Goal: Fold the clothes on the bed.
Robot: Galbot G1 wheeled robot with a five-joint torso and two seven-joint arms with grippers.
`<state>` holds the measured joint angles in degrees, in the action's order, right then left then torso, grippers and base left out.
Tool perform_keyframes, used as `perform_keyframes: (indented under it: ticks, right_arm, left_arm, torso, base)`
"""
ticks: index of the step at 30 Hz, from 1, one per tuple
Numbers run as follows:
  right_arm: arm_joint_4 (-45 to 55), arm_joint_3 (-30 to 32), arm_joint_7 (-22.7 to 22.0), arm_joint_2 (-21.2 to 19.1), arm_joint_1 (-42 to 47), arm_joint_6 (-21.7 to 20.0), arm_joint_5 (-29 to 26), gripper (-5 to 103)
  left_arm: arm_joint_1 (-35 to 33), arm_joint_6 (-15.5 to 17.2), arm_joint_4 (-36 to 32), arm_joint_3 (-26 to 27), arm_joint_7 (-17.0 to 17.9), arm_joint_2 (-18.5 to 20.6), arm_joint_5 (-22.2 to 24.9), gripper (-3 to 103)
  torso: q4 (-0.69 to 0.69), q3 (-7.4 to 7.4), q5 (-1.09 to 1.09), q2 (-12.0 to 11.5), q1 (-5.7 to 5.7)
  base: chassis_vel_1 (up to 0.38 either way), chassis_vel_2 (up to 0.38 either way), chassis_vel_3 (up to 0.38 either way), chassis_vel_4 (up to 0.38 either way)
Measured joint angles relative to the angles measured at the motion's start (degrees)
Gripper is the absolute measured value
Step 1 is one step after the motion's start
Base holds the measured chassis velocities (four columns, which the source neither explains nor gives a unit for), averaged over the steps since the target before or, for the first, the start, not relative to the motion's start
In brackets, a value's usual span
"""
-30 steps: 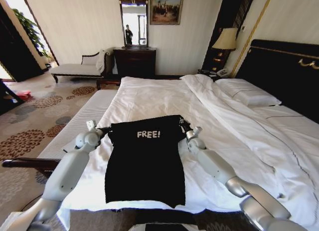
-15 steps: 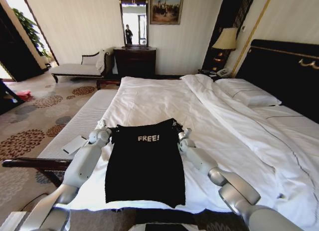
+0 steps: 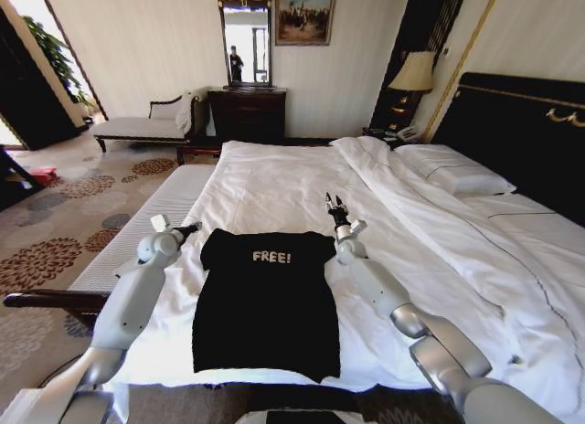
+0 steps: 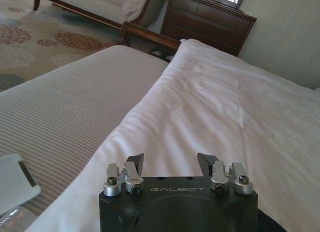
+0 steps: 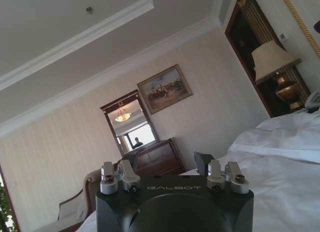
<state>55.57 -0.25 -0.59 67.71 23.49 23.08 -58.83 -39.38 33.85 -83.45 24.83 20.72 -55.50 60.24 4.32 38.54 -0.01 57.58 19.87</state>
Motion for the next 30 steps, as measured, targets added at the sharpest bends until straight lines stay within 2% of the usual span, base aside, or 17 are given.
perform_keyframes:
  ticks: [3,4,5,7,8,10,12,13,16,20,21,24,30]
  right_arm:
    - [1.6,1.0,-1.2,-2.4,2.0,-0.5,1.0,73]
    - [2.2,1.7,-2.0,-3.4,3.1,-0.7,2.1,79]
    - [2.7,2.2,-2.4,-4.2,4.0,-0.8,2.7,79]
    - [4.2,3.6,-3.1,-5.8,6.5,-1.3,4.0,89]
    - [4.2,3.6,-3.1,-5.8,6.5,-1.3,4.0,89]
    - [6.7,5.6,-3.8,-7.5,9.2,-2.5,4.7,98]
    - [10.3,7.0,-5.0,-9.0,11.6,-4.9,4.4,100]
    - [10.3,7.0,-5.0,-9.0,11.6,-4.9,4.4,100]
    - [20.3,8.6,-8.9,-12.6,17.2,-11.6,0.6,100]
    - [24.1,8.6,-9.4,-14.0,20.3,-14.7,-2.6,100]
    - [24.1,8.6,-9.4,-14.0,20.3,-14.7,-2.6,100]
    - [25.8,8.2,-11.6,-13.6,21.0,-17.3,-10.8,100]
    - [26.4,7.7,-14.0,-12.1,22.0,-20.9,-17.4,100]
  left_arm:
    - [-3.1,0.0,-1.5,2.9,0.1,2.1,0.3,74]
    - [-5.0,-0.2,-2.2,4.3,0.1,3.1,0.0,74]
    - [-6.7,-0.4,-2.7,5.5,0.2,3.7,-0.4,79]
    - [-11.5,-0.8,-4.4,9.0,0.2,4.8,-1.4,90]
    - [-11.5,-0.8,-4.4,9.0,0.2,4.8,-1.4,90]
    - [-16.3,-0.9,-7.0,13.5,0.7,5.2,-2.0,98]
    - [-19.3,-0.9,-9.6,17.2,1.0,4.9,-2.2,99]
    - [-19.3,-0.9,-9.6,17.2,1.0,4.9,-2.2,99]
    - [-24.5,-0.8,-15.3,23.4,2.1,3.3,-1.6,100]
    - [-28.8,-0.7,-20.0,27.0,2.8,1.2,-2.4,100]
    - [-28.8,-0.7,-20.0,27.0,2.8,1.2,-2.4,100]
    - [-31.7,-0.8,-25.0,31.4,3.0,-0.1,-1.7,100]
    - [-34.8,-1.1,-31.2,37.1,3.0,-0.2,1.5,100]
  torso:
    - [0.01,0.00,0.03,0.0,-0.01]
    - [0.02,0.00,0.01,0.0,-0.02]
    - [0.03,0.00,0.02,0.0,-0.02]
    - [0.00,0.00,0.02,0.0,-0.02]
    - [0.00,0.00,0.02,0.0,-0.02]
    - [-0.04,0.00,0.00,0.0,-0.01]
    - [-0.04,0.00,0.02,0.0,-0.01]
    - [-0.04,0.00,0.02,0.0,-0.01]
    - [0.03,-0.01,0.02,0.0,-0.02]
    - [0.00,-0.01,0.00,0.0,-0.02]
    - [0.00,-0.01,0.00,0.0,-0.02]
    - [-0.02,0.00,0.01,0.0,-0.01]
    - [-0.02,0.00,0.02,0.0,-0.01]
  base:
    - [0.000,0.000,0.000,0.000]
    - [0.000,0.000,0.000,0.000]
    - [0.000,0.000,0.000,0.000]
    - [0.000,0.000,0.000,0.000]
    - [0.000,0.000,0.000,0.000]
    - [0.000,0.000,0.000,0.000]
    - [0.000,0.000,0.000,0.000]
    - [0.000,0.000,0.000,0.000]
    - [0.000,0.000,0.000,0.000]
    - [0.000,0.000,0.000,0.000]
    - [0.000,0.000,0.000,0.000]
    - [0.000,0.000,0.000,0.000]
    - [0.000,0.000,0.000,0.000]
